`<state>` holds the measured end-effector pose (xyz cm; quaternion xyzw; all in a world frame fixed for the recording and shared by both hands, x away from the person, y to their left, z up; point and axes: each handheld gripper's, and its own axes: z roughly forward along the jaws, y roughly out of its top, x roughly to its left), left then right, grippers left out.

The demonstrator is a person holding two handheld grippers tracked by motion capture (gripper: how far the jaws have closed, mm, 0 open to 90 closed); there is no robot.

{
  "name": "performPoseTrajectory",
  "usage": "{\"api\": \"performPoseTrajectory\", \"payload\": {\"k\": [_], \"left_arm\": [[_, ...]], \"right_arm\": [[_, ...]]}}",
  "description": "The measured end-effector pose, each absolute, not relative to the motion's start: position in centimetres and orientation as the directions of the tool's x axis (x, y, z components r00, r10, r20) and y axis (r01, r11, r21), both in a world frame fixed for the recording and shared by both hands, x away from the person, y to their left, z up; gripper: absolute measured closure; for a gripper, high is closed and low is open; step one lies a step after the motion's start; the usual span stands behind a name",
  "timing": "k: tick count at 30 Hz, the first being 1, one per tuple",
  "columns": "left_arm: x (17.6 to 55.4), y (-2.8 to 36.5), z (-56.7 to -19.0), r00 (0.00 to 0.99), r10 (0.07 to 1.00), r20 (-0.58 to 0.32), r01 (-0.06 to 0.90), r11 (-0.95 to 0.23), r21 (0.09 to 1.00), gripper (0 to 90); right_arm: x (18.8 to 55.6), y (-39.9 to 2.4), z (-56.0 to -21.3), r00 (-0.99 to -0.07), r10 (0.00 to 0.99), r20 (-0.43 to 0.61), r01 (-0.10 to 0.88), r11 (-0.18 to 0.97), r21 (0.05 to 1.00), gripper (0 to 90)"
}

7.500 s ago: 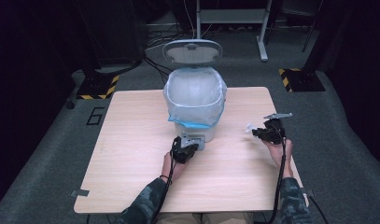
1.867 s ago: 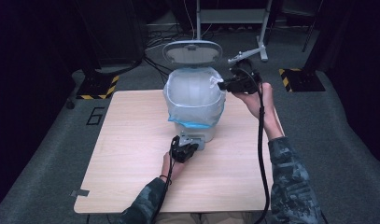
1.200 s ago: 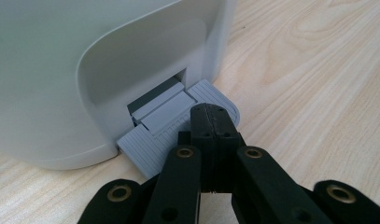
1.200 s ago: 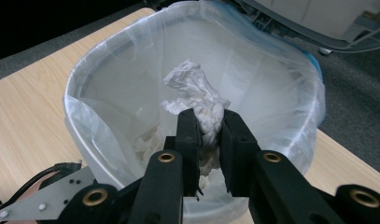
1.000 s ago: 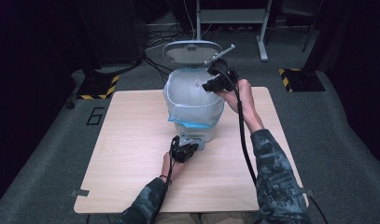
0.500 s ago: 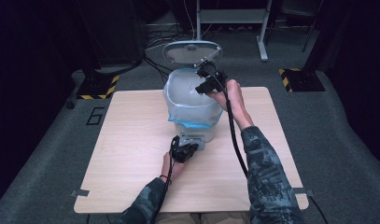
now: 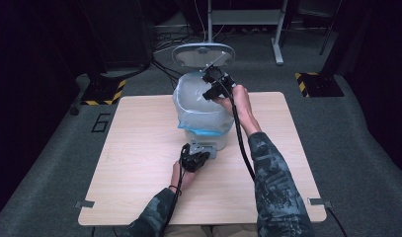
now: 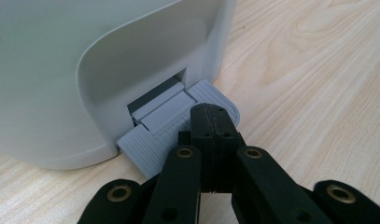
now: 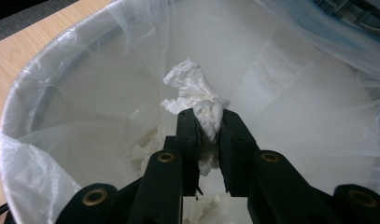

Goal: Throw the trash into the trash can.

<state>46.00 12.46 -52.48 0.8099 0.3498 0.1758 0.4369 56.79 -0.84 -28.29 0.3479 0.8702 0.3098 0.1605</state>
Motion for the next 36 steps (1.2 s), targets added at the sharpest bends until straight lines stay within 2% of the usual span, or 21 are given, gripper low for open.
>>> {"api": "performPoseTrajectory", "payload": {"k": [5, 7, 9, 11, 13, 17, 21, 28, 36], "left_arm": [[46.0, 12.5, -52.5, 0.693, 0.720, -0.021, 0.413, -0.373, 0.831, 89.8], [46.0, 12.4, -52.5, 0.693, 0.721, -0.021, 0.413, -0.373, 0.831, 89.8], [46.0, 12.4, -52.5, 0.693, 0.721, -0.021, 0.413, -0.373, 0.831, 89.8], [46.0, 12.5, -52.5, 0.693, 0.720, -0.021, 0.413, -0.373, 0.831, 89.8], [46.0, 12.5, -52.5, 0.694, 0.720, -0.021, 0.413, -0.373, 0.831, 89.8], [46.0, 12.5, -52.5, 0.693, 0.720, -0.020, 0.413, -0.374, 0.831, 89.8], [46.0, 12.4, -52.5, 0.693, 0.721, -0.020, 0.413, -0.374, 0.831, 89.8], [45.9, 12.4, -52.5, 0.694, 0.720, -0.011, 0.407, -0.380, 0.830, 89.8], [46.0, 12.4, -52.5, 0.692, 0.722, -0.015, 0.409, -0.374, 0.832, 89.8]], "right_arm": [[56.9, -0.6, -28.4, -0.708, 0.704, -0.055, 0.507, 0.561, 0.654, 78.7], [57.1, -0.7, -28.5, -0.707, 0.706, -0.049, 0.512, 0.558, 0.653, 75.5], [57.2, -0.7, -28.6, -0.704, 0.708, -0.057, 0.504, 0.555, 0.662, 53.3], [57.0, -0.7, -28.6, -0.702, 0.711, -0.041, 0.518, 0.550, 0.655, 36.0], [56.7, -0.9, -28.5, -0.714, 0.696, -0.082, 0.479, 0.570, 0.667, 21.3], [55.9, -1.6, -28.1, -0.720, 0.687, -0.095, 0.454, 0.571, 0.684, 5.9], [55.0, -2.5, -27.5, -0.720, 0.689, -0.078, 0.450, 0.550, 0.704, 0.0], [52.9, -4.6, -26.5, -0.714, 0.694, -0.093, 0.408, 0.521, 0.750, 0.0], [51.2, -7.9, -27.2, -0.691, 0.719, -0.073, 0.410, 0.473, 0.780, 0.0]]}}
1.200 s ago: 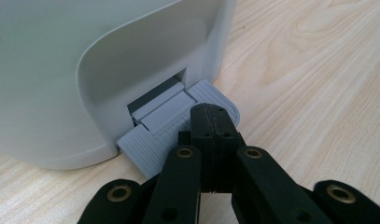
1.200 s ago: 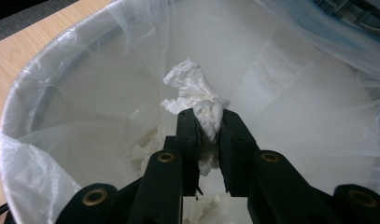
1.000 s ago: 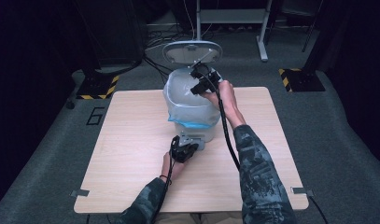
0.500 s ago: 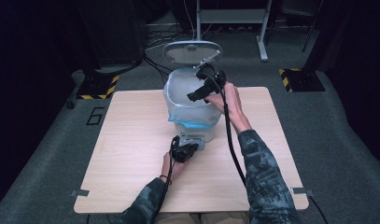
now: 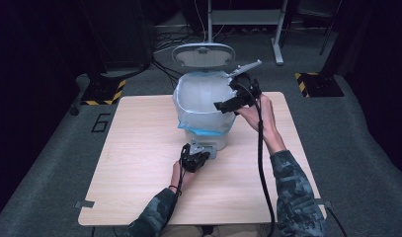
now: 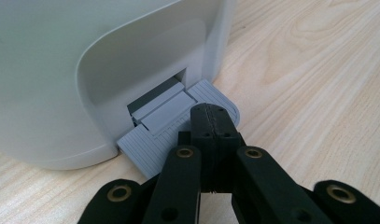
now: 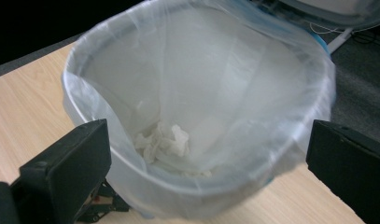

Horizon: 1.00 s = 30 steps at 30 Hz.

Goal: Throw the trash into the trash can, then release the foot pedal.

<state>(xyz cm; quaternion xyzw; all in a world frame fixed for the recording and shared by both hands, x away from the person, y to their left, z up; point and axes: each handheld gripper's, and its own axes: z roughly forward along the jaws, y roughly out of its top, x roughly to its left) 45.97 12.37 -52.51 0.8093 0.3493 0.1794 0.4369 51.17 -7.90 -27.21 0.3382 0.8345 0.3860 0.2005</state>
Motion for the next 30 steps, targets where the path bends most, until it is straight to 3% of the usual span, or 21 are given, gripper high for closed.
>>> {"api": "performPoseTrajectory", "payload": {"k": [25, 30], "left_arm": [[46.4, 12.9, -52.5, 0.687, 0.723, -0.080, 0.449, -0.334, 0.829, 89.6], [45.4, 13.6, -51.7, 0.684, 0.724, -0.095, 0.469, -0.336, 0.817, 56.6]], "right_arm": [[45.6, -15.7, -33.9, -0.603, 0.797, -0.041, 0.472, 0.398, 0.786, 0.0], [44.1, -17.3, -36.4, -0.573, 0.819, -0.039, 0.490, 0.380, 0.784, 0.0]]}}
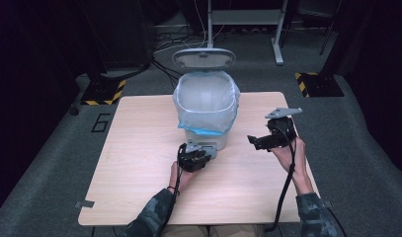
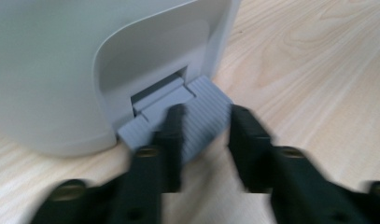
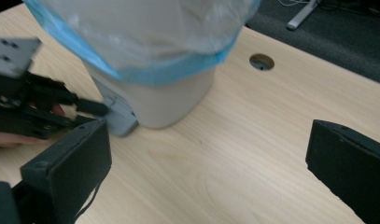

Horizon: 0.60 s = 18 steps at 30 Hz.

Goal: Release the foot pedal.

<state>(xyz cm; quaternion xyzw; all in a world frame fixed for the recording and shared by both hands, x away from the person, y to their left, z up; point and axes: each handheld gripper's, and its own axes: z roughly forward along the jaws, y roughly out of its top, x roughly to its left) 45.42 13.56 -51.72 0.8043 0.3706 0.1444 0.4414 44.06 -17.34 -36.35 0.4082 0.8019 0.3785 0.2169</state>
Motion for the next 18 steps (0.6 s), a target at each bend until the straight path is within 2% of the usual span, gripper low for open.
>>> {"api": "performPoseTrajectory", "payload": {"k": [1, 4, 7, 12, 18], "left_arm": [[45.2, 13.7, -51.6, 0.682, 0.726, -0.088, 0.466, -0.339, 0.817, 49.1], [44.4, 14.5, -51.2, 0.679, 0.730, -0.078, 0.471, -0.352, 0.809, 37.4], [43.9, 15.6, -51.2, 0.665, 0.743, -0.068, 0.478, -0.354, 0.804, 30.2], [43.0, 17.9, -51.1, 0.627, 0.774, -0.087, 0.503, -0.317, 0.804, 23.8], [41.4, 21.8, -51.0, 0.573, 0.817, -0.059, 0.510, -0.300, 0.806, 19.7]], "right_arm": [[43.7, -17.7, -36.9, -0.564, 0.825, -0.039, 0.493, 0.375, 0.785, 0.0], [42.9, -18.5, -38.4, -0.544, 0.838, -0.041, 0.506, 0.367, 0.780, 0.0], [42.0, -19.3, -40.1, -0.528, 0.849, -0.032, 0.520, 0.353, 0.778, 0.0], [40.7, -20.3, -42.1, -0.500, 0.865, -0.035, 0.529, 0.337, 0.778, 0.0], [39.0, -21.8, -45.2, -0.464, 0.886, -0.018, 0.564, 0.311, 0.765, 0.0]]}}
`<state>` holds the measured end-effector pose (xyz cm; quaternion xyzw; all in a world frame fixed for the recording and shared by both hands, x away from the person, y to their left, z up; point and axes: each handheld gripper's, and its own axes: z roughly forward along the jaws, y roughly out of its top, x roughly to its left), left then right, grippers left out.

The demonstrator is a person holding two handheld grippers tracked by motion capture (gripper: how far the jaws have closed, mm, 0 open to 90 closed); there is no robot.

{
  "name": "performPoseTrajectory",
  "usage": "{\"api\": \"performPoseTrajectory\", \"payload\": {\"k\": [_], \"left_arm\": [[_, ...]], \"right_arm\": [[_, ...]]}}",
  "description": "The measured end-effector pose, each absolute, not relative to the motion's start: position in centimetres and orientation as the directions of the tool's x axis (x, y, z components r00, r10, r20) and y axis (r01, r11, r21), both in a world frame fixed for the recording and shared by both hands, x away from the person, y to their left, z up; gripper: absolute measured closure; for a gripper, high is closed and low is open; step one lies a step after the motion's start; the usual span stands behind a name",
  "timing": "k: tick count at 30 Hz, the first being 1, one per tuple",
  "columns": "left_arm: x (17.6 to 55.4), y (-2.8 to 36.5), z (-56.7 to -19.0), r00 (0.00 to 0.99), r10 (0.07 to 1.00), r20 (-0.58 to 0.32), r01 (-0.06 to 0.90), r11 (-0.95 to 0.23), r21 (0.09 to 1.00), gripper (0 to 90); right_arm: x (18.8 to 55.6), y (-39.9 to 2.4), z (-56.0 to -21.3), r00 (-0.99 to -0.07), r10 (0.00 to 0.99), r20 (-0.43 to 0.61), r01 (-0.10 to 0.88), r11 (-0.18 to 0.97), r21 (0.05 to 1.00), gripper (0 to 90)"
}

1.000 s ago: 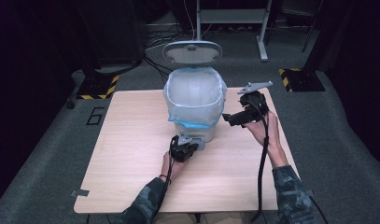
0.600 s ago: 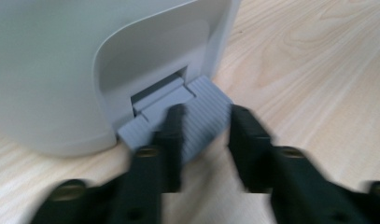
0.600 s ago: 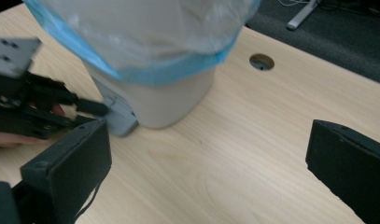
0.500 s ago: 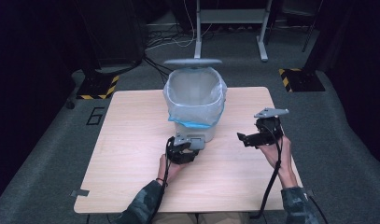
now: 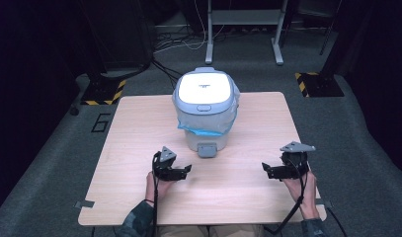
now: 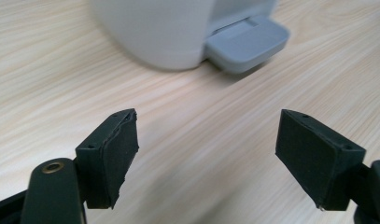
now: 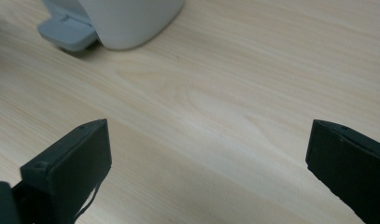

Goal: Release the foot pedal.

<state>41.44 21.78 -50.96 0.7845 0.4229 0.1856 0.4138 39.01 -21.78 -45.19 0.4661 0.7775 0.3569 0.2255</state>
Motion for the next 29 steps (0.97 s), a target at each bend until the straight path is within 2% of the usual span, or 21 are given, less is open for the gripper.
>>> {"api": "performPoseTrajectory", "payload": {"k": [14, 20, 29], "left_arm": [[39.5, 30.0, -52.8, 0.408, 0.911, -0.055, 0.599, -0.221, 0.770, 16.0], [39.6, 30.9, -52.9, 0.382, 0.923, -0.040, 0.618, -0.223, 0.754, 14.8], [39.7, 30.5, -53.0, 0.376, 0.927, -0.003, 0.618, -0.249, 0.746, 14.1]], "right_arm": [[37.3, -24.4, -51.2, -0.383, 0.924, 0.010, 0.659, 0.265, 0.704, 0.0], [37.4, -24.5, -52.2, -0.352, 0.936, 0.004, 0.672, 0.250, 0.696, 0.0], [37.4, -24.8, -53.0, -0.381, 0.925, 0.000, 0.646, 0.266, 0.715, 0.0]]}}
